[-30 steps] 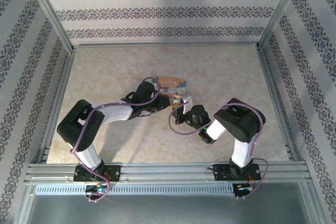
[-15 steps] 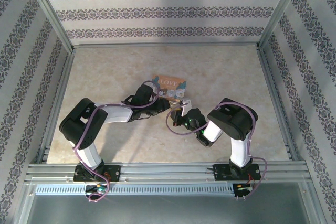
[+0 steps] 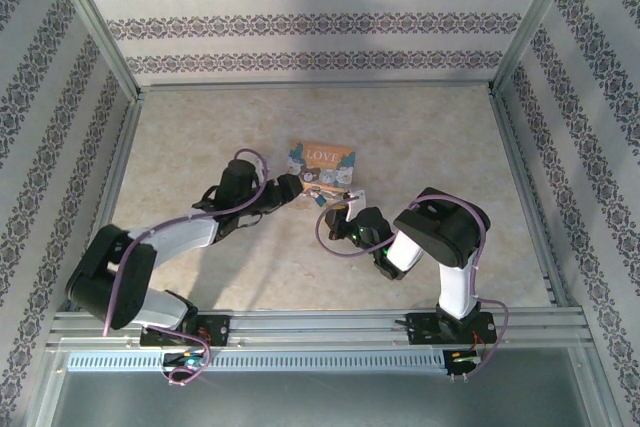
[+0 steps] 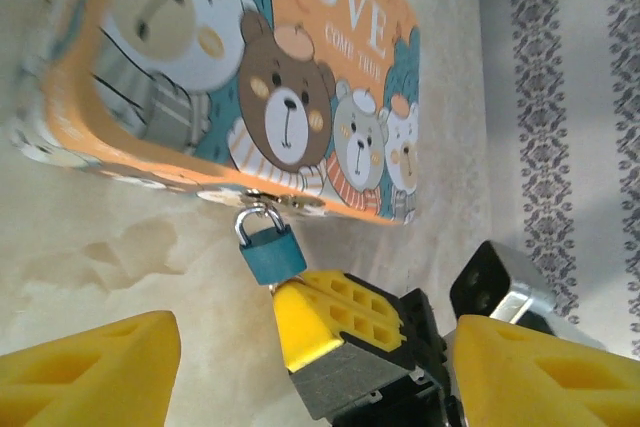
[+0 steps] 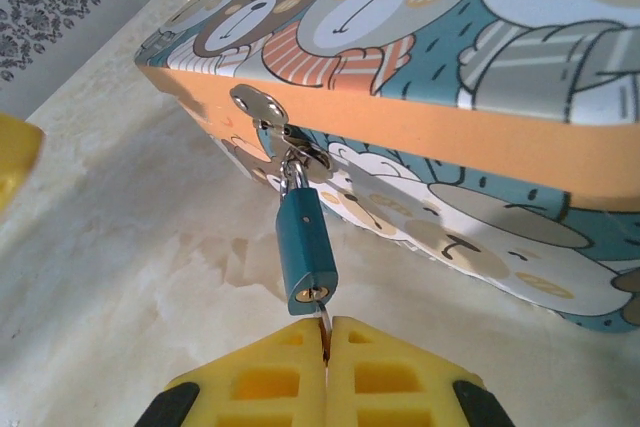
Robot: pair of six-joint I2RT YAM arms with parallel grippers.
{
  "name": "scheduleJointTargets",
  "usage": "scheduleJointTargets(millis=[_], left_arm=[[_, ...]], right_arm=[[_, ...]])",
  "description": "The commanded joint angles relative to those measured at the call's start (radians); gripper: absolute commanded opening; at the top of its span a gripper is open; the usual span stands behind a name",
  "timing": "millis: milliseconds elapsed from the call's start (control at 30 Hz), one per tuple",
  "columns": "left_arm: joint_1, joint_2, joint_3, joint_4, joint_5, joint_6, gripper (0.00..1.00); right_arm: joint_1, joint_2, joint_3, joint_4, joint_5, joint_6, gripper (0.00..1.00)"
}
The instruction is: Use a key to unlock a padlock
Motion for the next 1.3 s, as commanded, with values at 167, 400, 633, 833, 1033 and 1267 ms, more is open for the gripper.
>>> scheduleJointTargets(millis=[167,400,633,833,1033,1267], left_arm=[[0.132,-0.202,-0.050,-0.123,0.039,0.035,0.76],[0.160,-0.263,-0.076,-0.134,0.067,0.003,0.76],[0.159,-0.255,-0.145,-0.048,0.091,-0.109,0.71],[0.128,-0.199,-0.203,0.102,0.107,-0.230,0.63],[0.097,-0.132,-0.207,0.179,0.116,-0.282,0.57],[0.029,-0.045,-0.215,0.288,0.090,-0.333,0.55]], right_arm=[[0.032,-0.055,-0.017,0.062,-0.002,0.080,0.00],[0.047,-0.071,-0.017,0.027,-0.002,0.211,0.00],[0.067,-0.090,-0.013,-0.013,0.005,0.320,0.00],[0.081,-0.110,0.017,-0.096,0.006,0.389,0.00],[0.100,-0.131,0.038,-0.155,0.015,0.423,0.00],[0.106,-0.142,0.041,-0.180,0.023,0.425,0.00]])
